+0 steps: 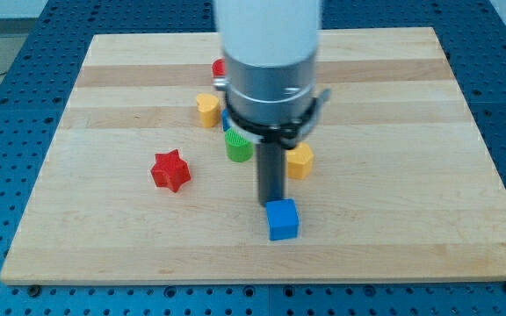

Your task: Move the yellow hexagon diagonally to the top right of the green circle

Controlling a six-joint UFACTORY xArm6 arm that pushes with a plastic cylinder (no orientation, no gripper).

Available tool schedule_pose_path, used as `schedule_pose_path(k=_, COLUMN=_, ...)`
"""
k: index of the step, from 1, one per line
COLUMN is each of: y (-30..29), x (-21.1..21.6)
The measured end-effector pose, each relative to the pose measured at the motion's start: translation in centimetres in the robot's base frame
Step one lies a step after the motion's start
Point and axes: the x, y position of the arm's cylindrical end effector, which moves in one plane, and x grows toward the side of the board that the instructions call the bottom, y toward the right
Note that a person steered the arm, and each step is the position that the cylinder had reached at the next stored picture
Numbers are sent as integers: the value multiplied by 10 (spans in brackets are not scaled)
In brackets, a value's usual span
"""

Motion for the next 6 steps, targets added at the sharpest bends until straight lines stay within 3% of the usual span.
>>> schedule_pose_path(k=1, y=-6, x=-2)
schedule_pose_path(k=2, y=-16, x=-35)
schedule_pose_path(k=4, y=58, x=-43)
schedule_pose_path(k=5, y=72, x=-71)
schedule_pose_path(k=6, y=45, x=-97)
